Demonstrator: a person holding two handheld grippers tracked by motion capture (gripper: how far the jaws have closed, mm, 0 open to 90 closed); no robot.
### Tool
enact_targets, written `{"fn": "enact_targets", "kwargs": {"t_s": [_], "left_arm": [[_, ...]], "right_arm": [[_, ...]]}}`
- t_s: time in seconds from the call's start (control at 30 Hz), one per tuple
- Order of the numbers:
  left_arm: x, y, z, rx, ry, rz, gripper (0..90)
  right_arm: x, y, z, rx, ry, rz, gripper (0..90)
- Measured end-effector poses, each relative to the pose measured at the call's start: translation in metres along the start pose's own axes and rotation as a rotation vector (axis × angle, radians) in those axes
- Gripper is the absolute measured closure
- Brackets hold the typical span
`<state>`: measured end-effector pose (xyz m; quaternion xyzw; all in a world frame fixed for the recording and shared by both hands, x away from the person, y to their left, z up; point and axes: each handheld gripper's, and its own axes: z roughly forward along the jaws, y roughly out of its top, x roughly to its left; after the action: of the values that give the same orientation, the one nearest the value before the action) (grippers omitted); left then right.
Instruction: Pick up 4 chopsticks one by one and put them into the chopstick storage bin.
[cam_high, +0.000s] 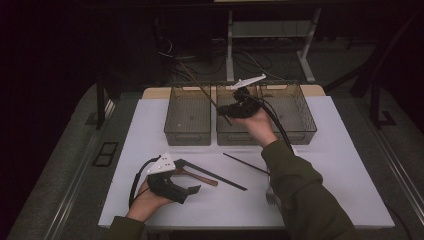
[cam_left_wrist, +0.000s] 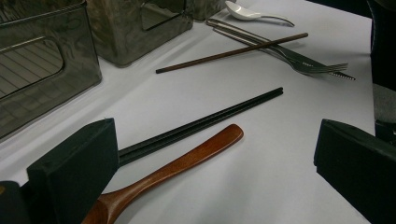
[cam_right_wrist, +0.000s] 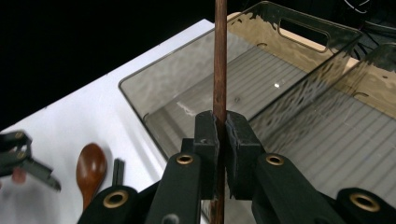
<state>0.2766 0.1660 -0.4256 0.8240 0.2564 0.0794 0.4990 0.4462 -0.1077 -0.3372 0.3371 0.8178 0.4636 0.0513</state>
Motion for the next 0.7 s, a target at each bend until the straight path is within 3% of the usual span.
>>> {"fn": "enact_targets", "kwargs": {"t_s": [0.7], "left_arm": [[0.001,0.000,-0.002,-0.008,-0.002,-0.005,0.0]], "right_arm": [[0.016,0.020,0.064,0.027,-0.007,0.009,83.2]]}}
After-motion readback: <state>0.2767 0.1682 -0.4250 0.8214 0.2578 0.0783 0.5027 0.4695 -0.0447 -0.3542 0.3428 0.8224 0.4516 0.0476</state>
